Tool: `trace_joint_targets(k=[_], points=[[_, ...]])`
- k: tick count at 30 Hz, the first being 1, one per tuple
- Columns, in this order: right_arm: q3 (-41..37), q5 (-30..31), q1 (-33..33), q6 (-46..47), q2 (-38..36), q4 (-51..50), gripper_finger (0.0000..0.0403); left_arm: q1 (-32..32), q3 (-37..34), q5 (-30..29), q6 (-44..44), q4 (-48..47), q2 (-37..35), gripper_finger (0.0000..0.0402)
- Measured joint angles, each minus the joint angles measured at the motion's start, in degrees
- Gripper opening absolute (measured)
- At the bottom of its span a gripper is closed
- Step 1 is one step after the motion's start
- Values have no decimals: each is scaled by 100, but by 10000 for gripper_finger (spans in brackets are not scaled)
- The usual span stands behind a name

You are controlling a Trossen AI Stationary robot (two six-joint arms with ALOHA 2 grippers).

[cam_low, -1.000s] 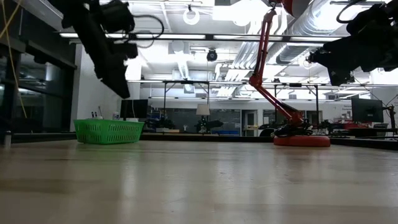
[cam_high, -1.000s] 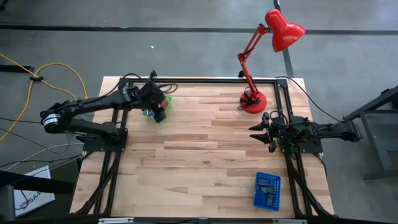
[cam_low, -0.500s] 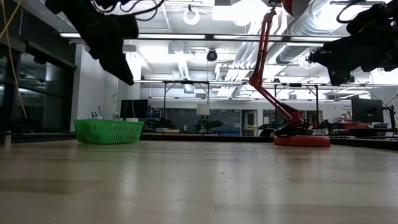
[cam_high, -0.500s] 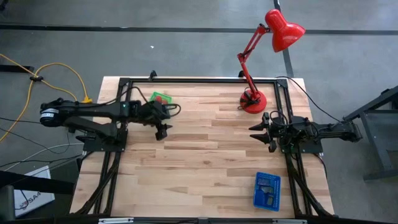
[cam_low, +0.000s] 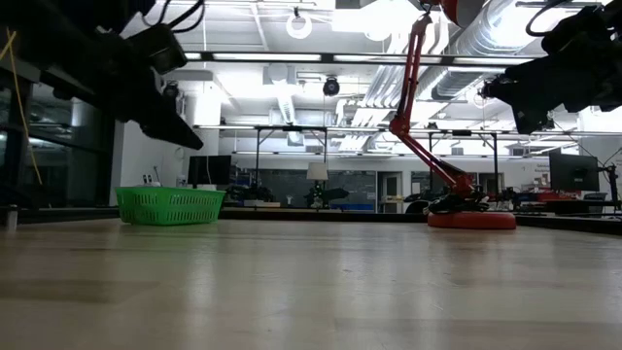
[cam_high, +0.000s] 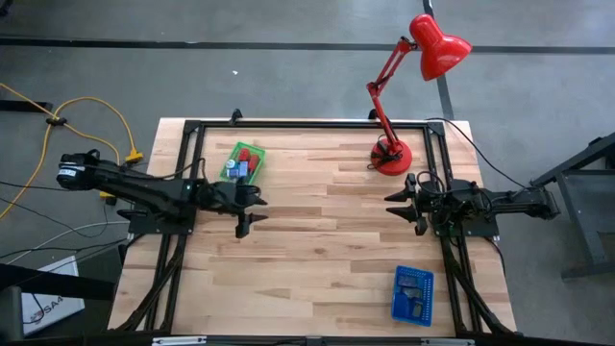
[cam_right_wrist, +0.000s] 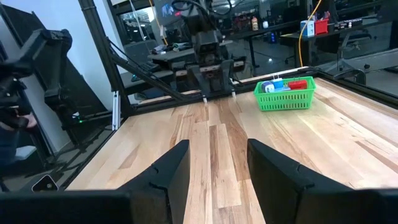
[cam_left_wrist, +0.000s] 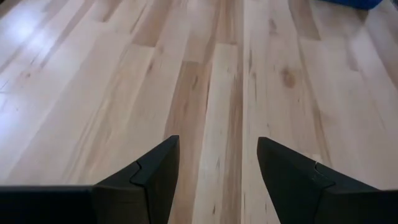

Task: Pick & Place Office items
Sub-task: Return to Home Position

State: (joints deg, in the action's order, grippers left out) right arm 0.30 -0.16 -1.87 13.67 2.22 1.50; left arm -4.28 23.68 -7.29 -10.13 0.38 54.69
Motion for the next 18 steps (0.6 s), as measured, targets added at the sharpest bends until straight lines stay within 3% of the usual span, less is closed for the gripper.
trace_joint_targets(k=[9,18], points=[[2,0,-1,1,-1,-1,146,20,-1073,-50,255,1178,-621,207],[0,0,0,2,-2,0,146,247,-1646,-50,292,1205,-1602,207]])
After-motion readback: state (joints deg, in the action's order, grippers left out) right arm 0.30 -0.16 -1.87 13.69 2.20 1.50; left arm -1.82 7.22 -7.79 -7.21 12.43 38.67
